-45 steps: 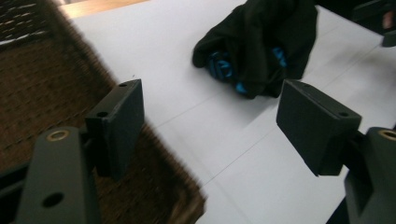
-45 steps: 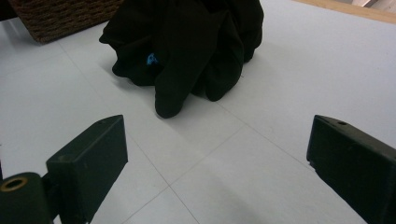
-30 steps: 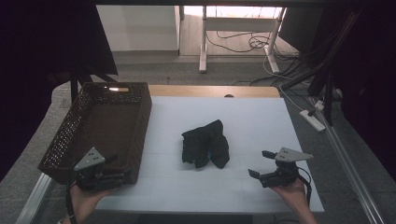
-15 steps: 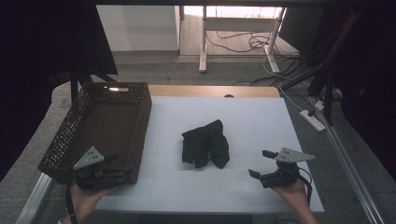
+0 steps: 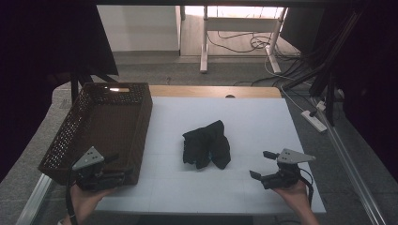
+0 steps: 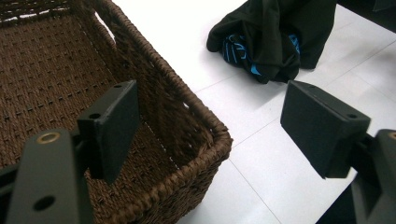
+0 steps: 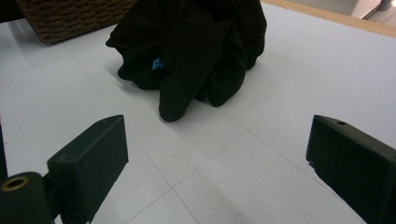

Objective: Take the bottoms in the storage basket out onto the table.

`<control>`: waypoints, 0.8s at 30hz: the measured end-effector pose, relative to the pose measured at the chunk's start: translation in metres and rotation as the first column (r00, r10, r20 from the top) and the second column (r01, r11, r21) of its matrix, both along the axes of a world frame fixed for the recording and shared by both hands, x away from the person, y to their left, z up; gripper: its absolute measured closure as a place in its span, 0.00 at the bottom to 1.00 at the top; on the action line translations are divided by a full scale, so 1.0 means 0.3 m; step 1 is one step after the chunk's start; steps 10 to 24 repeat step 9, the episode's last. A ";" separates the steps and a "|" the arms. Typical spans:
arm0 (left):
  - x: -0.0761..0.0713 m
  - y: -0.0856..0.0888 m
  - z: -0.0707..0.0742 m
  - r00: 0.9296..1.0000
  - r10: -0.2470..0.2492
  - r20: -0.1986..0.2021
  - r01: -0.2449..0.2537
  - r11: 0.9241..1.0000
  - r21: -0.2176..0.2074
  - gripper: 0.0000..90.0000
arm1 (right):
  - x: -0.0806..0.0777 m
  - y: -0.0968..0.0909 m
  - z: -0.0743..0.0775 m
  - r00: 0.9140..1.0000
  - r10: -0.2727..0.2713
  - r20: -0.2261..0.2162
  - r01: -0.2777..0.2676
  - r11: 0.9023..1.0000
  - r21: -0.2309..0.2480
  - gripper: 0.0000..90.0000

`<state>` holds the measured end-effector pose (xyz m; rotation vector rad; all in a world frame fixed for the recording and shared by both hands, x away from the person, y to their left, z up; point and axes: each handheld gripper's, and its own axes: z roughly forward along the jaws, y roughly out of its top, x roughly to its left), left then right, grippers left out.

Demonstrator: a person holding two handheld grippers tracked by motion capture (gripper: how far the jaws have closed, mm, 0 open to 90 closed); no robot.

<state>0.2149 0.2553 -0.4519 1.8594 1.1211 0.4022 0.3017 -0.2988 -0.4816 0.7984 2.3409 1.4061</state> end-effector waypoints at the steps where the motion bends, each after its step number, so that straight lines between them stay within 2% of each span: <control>1: 0.000 0.000 0.000 1.000 -0.001 -0.001 0.001 1.000 -0.001 0.23 | 0.000 0.000 0.000 1.000 0.000 -0.001 0.000 1.000 0.001 0.06; 24: -0.001 -0.007 0.002 1.000 -0.004 0.003 0.005 1.000 -0.003 0.23 | 0.000 0.001 0.001 1.000 0.001 0.001 -0.001 1.000 0.002 0.06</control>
